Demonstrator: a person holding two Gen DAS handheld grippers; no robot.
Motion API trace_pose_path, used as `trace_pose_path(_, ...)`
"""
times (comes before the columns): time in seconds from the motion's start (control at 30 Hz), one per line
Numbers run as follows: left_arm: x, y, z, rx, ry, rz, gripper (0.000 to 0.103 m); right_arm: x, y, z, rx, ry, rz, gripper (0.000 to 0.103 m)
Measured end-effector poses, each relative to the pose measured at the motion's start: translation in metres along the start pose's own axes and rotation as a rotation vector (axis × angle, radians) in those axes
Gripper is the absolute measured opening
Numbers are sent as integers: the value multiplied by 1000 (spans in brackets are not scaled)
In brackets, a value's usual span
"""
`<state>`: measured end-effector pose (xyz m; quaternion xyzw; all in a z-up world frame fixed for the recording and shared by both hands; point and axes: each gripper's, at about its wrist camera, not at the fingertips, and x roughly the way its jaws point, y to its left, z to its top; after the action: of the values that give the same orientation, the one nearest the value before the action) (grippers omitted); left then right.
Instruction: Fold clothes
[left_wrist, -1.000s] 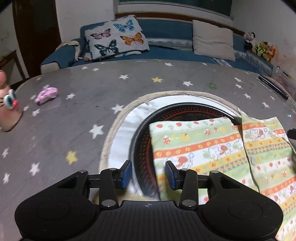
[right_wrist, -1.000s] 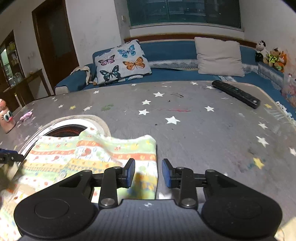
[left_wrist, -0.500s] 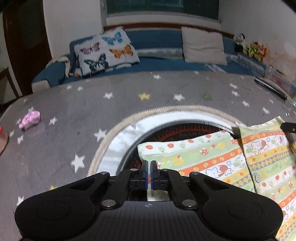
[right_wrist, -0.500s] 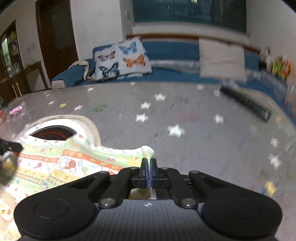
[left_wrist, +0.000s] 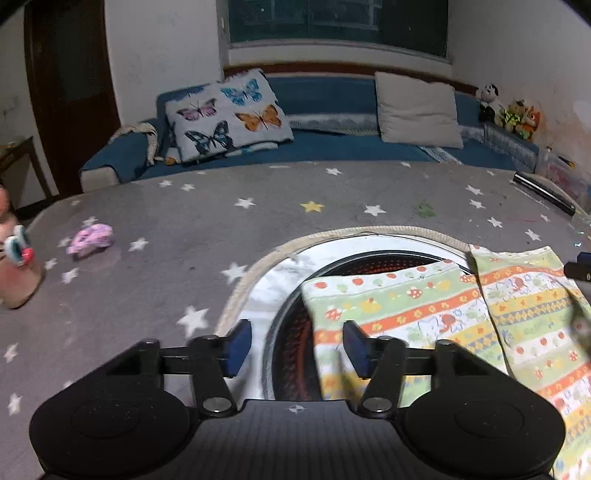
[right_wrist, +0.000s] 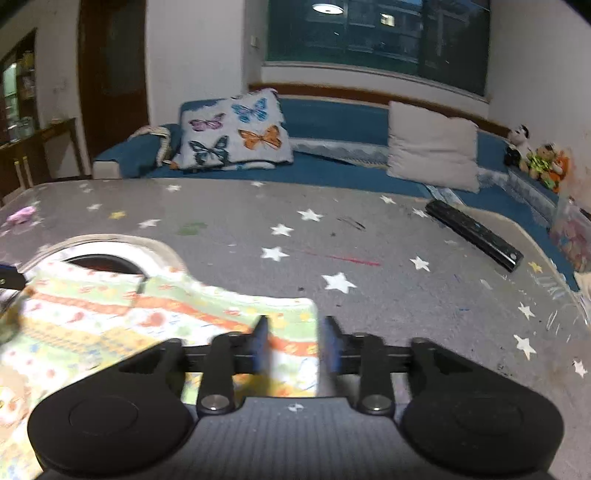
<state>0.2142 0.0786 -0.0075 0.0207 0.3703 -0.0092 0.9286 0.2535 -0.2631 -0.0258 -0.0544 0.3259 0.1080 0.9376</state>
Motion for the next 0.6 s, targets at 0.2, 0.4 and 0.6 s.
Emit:
trace_pose_path(0.2, -48, 2, -33, 45, -5, -44, 61, -35, 34, -22, -70, 11, 97, 56)
trace_pose_path(0.4, -81, -10, -77, 200, -11, -37, 61, -62, 66, -50, -141, 16, 155, 65)
trace_pose_path(0.6, -87, -14, -99, 310, -9, 13, 55, -66, 80, -66, -152, 41, 158, 66)
